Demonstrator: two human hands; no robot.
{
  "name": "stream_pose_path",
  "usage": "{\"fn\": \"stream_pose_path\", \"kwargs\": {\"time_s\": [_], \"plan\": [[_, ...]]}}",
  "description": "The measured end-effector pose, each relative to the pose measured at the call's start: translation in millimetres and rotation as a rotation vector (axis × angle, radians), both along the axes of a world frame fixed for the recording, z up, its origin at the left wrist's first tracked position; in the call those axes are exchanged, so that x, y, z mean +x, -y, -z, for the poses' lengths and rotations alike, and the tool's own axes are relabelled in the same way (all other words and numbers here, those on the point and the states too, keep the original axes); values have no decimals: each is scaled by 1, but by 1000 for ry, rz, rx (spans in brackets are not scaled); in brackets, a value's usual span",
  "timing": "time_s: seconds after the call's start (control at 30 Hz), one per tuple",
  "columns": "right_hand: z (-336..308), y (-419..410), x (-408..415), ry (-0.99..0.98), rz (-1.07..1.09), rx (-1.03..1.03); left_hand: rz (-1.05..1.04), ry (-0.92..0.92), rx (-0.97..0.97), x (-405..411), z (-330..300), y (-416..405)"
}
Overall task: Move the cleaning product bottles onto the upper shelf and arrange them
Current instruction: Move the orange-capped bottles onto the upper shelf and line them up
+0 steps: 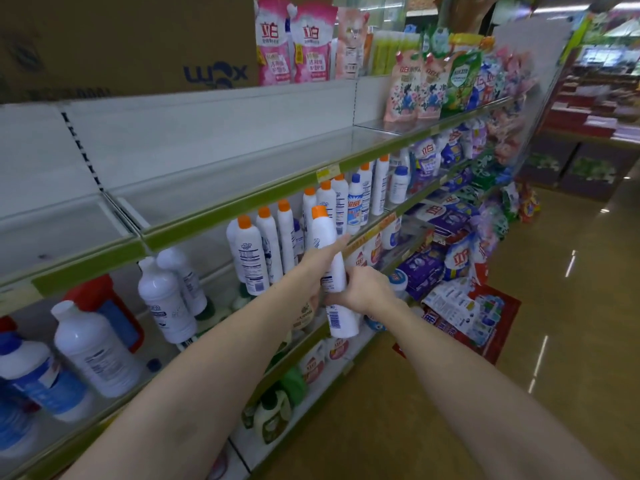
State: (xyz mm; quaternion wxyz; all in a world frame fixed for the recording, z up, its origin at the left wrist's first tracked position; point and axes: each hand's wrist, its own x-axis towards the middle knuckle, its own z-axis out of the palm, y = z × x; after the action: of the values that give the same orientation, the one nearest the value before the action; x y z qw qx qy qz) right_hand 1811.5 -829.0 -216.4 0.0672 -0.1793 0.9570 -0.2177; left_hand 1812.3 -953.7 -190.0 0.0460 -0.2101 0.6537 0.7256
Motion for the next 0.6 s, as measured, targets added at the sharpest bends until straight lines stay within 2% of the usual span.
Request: {"fn": "stream_pose_path", "kwargs": {"time_s": [0.1,0.23,0.4,0.6], "plan": [[-5,2,0,-19,-23,-7,-65,-71,-47,-2,-6,3],[-16,-11,-2,249,-129,-246,-58,-87,-138,0,-16,9],[-18,-24,-16,476,-106,-295,-39,-139,-10,-1,-20,11],[-11,-29,-22,487,-84,-385,3,-251,87,-1,-17,6]]}}
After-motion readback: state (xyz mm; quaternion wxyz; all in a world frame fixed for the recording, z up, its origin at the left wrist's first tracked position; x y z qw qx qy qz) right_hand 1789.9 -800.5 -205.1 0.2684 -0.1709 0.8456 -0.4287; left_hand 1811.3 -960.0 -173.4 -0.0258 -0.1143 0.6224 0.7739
